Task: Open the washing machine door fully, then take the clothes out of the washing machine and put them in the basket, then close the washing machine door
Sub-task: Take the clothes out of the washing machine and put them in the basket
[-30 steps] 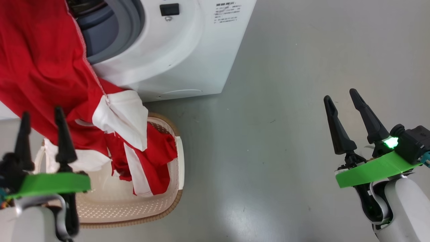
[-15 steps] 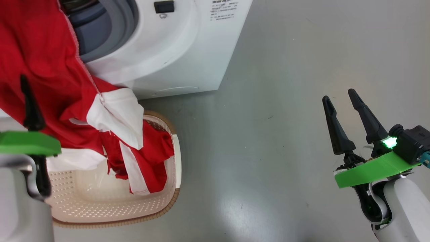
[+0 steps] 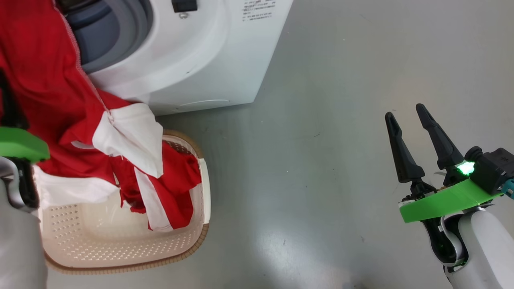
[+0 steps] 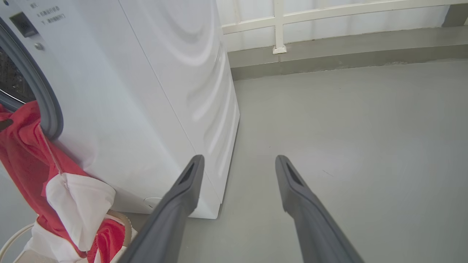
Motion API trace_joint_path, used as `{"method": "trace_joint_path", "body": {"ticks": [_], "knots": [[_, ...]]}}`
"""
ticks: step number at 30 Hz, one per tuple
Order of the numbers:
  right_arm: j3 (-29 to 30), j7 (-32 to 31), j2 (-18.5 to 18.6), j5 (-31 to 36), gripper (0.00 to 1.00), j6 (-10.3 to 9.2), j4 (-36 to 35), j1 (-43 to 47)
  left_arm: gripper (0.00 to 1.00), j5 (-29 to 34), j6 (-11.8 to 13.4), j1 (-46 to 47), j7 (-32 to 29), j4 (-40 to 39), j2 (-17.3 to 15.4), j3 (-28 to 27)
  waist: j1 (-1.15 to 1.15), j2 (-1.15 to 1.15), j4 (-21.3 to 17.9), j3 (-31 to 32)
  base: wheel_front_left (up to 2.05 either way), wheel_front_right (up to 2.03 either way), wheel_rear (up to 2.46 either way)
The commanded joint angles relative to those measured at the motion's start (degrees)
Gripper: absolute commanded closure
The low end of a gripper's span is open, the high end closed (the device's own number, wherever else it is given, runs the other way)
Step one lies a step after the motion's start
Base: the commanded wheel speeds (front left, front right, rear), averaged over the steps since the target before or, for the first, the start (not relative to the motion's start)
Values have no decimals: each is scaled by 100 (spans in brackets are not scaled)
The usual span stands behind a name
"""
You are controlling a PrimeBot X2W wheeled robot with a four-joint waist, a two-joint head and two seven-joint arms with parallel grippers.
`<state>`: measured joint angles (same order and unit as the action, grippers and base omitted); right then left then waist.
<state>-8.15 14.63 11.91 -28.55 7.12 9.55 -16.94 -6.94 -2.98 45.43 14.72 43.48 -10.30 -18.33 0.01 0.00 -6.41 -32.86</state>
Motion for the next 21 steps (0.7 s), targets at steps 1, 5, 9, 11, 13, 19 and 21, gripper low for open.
{"method": "trace_joint_path", "body": {"ticks": [1, 5, 9, 11, 13, 19, 21], "knots": [[-101, 37, 20, 17, 0, 36, -123, 25, 0, 68, 45, 4, 28, -81, -285, -132, -1, 0, -5, -4, 0, 0, 0], [-100, 37, 15, 22, 0, 36, -121, 12, 0, 87, 79, 147, 28, 217, -344, -164, -1, 0, -26, -21, 0, 0, 0], [-102, 37, 16, 21, 0, 36, -124, -6, 0, 114, 95, 260, 28, 426, -408, -178, -1, 0, -45, -38, 0, 0, 0], [-105, 37, 19, 22, 0, 36, -128, -11, 0, 128, 100, 305, 28, 548, -435, -178, -1, 0, -50, -47, 0, 0, 0], [-105, 37, 19, 25, 0, 36, -132, -17, 0, 147, 110, 356, 28, 679, -470, -173, -1, 0, -56, -57, 0, 0, 0], [-116, 37, 27, 21, 0, 36, -138, -25, 41, 198, 139, 507, 28, 1049, -517, -115, -1, 0, -71, -73, 0, 0, 0], [-118, 37, 27, 21, 0, 36, -141, -34, 59, 208, 145, 544, 28, 1103, -542, -106, -1, 0, -78, -82, 0, 0, 0]]}}
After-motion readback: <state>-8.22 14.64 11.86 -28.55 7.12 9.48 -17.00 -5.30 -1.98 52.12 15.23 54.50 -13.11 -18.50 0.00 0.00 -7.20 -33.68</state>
